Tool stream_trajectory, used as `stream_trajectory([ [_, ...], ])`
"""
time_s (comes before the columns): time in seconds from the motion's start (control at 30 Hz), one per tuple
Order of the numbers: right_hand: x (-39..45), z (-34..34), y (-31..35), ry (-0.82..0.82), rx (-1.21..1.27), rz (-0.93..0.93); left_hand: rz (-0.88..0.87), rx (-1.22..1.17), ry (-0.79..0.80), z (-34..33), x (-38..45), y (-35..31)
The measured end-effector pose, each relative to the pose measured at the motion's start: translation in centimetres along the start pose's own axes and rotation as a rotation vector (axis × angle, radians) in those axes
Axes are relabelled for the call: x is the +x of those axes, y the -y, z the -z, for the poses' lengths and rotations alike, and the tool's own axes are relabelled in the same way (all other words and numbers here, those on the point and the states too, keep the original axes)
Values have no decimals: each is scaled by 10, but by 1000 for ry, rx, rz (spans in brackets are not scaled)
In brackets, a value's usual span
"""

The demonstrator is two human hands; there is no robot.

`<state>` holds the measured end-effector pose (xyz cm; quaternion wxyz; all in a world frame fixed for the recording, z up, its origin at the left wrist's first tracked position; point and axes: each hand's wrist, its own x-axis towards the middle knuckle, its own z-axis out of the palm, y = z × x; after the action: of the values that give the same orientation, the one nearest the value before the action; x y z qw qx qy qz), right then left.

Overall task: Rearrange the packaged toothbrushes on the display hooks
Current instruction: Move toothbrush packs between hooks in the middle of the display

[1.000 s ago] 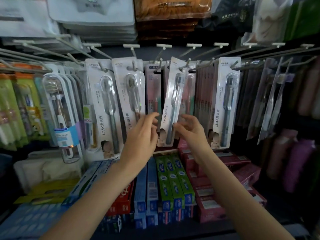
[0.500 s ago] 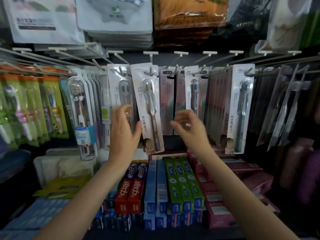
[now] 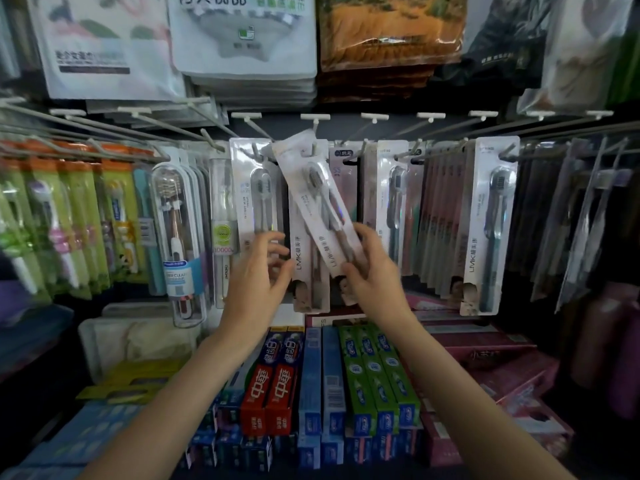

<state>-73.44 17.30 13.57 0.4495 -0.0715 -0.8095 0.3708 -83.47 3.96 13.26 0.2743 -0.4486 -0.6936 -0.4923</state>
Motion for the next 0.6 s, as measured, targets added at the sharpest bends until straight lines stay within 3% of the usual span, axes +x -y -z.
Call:
stream_trajectory([
  [0.13, 8, 35, 6, -60, -84, 5, -86, 95, -136, 4, 2, -5],
  [0.23, 16, 50, 16, -113, -124, 57, -20, 165, -275, 6, 13, -6],
  [0.4, 25, 50, 38, -192, -16, 142, 52, 147, -295, 2, 25, -12],
  [0.5, 11, 50, 25, -318, 89, 56, 49, 122, -313, 2, 25, -13],
  [0.6, -3, 49, 2, -330, 63, -40, 89, 94, -303, 3, 26, -13],
])
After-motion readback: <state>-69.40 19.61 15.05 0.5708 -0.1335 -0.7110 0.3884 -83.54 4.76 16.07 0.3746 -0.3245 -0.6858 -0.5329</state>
